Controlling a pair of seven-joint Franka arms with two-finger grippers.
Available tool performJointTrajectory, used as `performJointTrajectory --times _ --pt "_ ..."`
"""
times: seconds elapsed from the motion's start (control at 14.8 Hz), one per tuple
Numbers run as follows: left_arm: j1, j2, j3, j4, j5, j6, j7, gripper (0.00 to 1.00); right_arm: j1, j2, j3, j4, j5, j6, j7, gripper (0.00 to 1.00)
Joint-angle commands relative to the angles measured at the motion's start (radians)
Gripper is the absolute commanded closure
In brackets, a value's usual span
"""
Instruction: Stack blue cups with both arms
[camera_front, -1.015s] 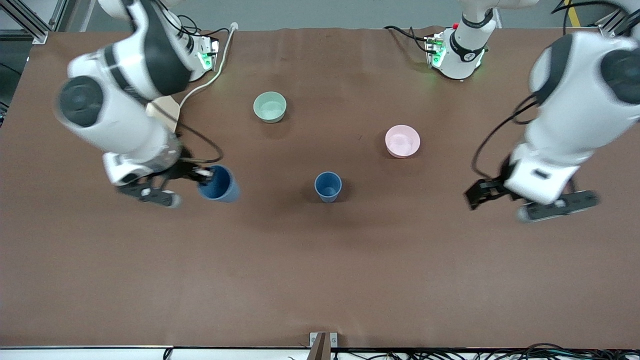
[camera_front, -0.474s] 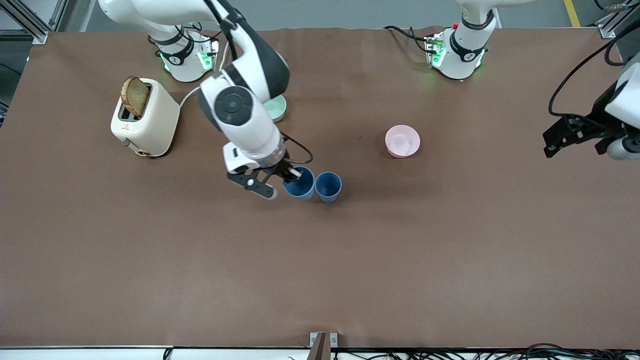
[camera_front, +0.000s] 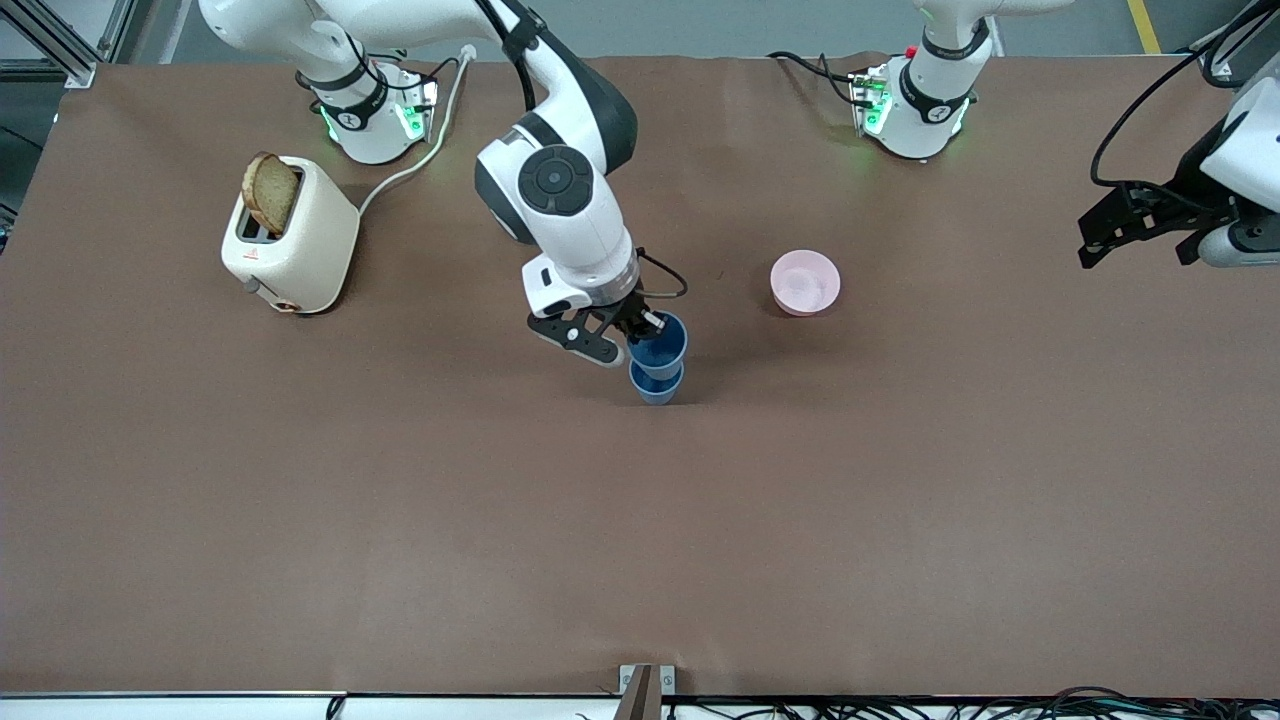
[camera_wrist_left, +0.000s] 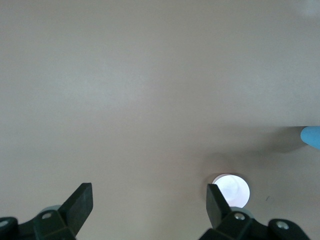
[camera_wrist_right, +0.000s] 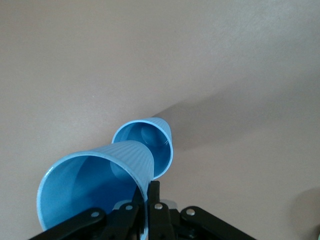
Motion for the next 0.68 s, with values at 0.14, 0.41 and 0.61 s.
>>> performJointTrajectory --times 0.14,0.41,0.61 --pt "-0.006 0.057 -0.003 0.075 -0.015 -0.004 -0.001 0.00 0.004 0.020 -0.014 0.002 0.000 0.035 0.012 1.00" --pt "0.005 0.048 -0.003 0.077 -0.018 -0.005 0.008 0.00 -0.008 0.032 -0.015 0.001 0.000 0.046 0.011 1.00" --pt "0.002 0.035 -0.022 0.066 -0.016 -0.067 -0.011 0.00 -0.013 0.032 -0.017 -0.011 -0.002 0.037 -0.003 1.00"
